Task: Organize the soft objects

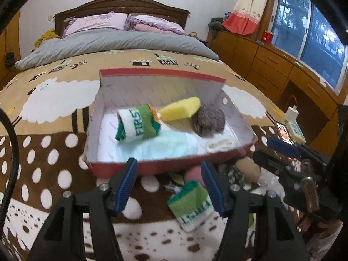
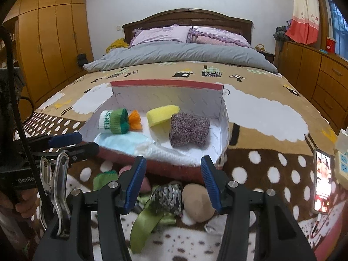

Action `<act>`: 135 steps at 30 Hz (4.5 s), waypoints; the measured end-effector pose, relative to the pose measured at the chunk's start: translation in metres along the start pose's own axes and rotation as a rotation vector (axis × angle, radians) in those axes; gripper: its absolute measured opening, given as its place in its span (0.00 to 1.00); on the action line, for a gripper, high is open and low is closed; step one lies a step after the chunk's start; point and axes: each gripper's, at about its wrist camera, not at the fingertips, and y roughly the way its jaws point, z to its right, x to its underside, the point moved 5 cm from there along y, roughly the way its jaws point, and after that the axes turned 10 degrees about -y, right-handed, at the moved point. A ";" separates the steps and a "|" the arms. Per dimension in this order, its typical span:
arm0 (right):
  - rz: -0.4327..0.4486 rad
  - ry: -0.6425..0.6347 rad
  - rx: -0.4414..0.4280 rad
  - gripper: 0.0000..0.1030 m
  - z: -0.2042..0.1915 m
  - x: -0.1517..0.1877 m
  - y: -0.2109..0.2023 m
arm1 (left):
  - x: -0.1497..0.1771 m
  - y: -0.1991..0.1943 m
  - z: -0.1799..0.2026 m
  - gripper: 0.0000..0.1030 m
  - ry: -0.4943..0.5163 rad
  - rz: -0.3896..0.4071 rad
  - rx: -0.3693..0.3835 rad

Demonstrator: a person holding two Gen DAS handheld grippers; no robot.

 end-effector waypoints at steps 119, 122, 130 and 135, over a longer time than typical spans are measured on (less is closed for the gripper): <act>0.173 -0.172 0.079 0.01 -0.002 -0.123 0.004 | -0.124 0.053 -0.019 0.35 -0.048 0.102 -0.103; 0.134 -0.164 0.083 0.01 0.002 -0.117 0.027 | -0.123 0.073 -0.025 0.35 -0.076 0.066 -0.101; -0.010 -0.123 0.099 0.01 0.020 -0.090 0.085 | -0.106 0.116 -0.051 0.36 -0.129 -0.025 -0.142; -0.093 -0.103 0.086 0.01 0.026 -0.071 0.109 | -0.101 0.121 -0.059 0.38 -0.134 -0.019 -0.155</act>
